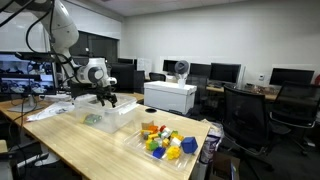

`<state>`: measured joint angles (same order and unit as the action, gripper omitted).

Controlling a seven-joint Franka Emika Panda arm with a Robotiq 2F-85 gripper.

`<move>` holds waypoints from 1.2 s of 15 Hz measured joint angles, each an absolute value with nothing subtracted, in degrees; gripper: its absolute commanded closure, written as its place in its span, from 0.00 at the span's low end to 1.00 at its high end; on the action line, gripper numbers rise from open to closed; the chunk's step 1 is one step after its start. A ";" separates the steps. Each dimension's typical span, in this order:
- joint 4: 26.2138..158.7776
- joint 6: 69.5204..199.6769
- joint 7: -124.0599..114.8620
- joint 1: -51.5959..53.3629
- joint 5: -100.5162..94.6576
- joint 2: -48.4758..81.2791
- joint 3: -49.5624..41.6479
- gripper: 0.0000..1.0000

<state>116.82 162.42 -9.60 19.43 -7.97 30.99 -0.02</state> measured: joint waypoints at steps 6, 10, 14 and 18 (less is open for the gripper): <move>117.07 162.41 -9.60 20.25 -7.96 29.33 2.00 0.00; 117.07 162.02 -9.56 19.59 -7.96 30.58 2.35 0.00; 116.48 162.05 -9.47 19.35 -7.96 32.02 2.36 0.00; 113.72 164.08 -9.45 19.54 -7.96 35.66 1.65 0.29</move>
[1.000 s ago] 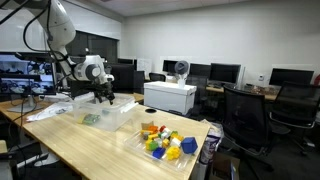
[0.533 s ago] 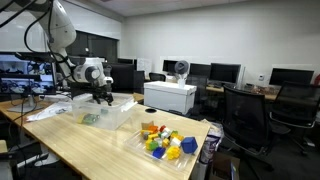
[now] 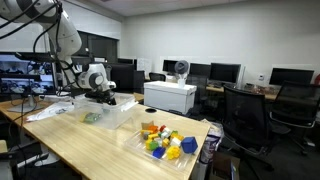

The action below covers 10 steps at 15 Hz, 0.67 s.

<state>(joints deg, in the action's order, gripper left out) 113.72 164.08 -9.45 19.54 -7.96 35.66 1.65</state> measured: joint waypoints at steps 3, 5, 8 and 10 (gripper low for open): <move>111.02 164.89 -9.46 20.86 -7.98 37.79 0.35 0.58; 111.01 164.88 -9.46 21.73 -7.99 37.78 -0.57 0.74; 111.15 164.76 -9.46 22.50 -8.11 37.44 -1.50 0.78; 111.57 164.73 -9.46 22.57 -8.12 36.75 -1.59 0.78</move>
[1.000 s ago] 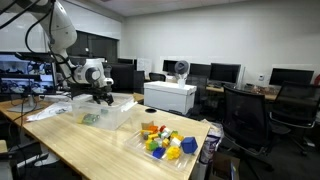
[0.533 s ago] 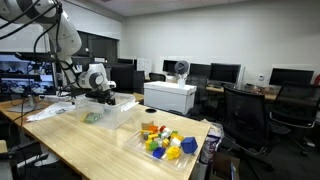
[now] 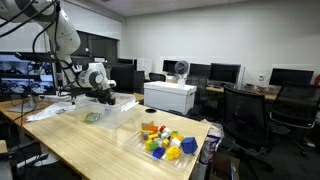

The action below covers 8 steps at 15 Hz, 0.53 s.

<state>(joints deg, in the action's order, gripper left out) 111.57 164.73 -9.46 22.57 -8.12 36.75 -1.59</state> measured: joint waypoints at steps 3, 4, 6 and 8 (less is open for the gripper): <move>115.59 161.92 -9.49 22.60 -8.12 29.77 -0.80 0.78; 116.75 159.93 -9.56 22.59 -8.11 27.10 -0.33 0.78; 120.87 156.06 -12.47 21.62 -7.65 15.23 0.17 0.78; 121.36 155.95 -14.13 14.51 -5.81 7.86 -0.17 0.78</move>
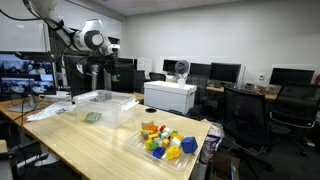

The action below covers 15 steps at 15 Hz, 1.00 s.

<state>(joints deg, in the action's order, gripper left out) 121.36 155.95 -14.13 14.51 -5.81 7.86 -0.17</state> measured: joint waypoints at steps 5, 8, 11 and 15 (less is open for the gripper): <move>127.00 157.95 -14.51 0.40 -0.90 2.16 -5.40 0.78; 131.23 164.83 -14.57 -5.59 2.75 5.09 -9.11 0.78; 131.80 170.92 -21.18 -7.01 3.89 11.34 -11.03 0.78; 131.49 179.54 -38.29 -0.59 3.93 17.15 -15.01 0.78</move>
<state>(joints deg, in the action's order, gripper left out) 131.49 179.54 -38.29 -0.59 3.93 17.15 -15.01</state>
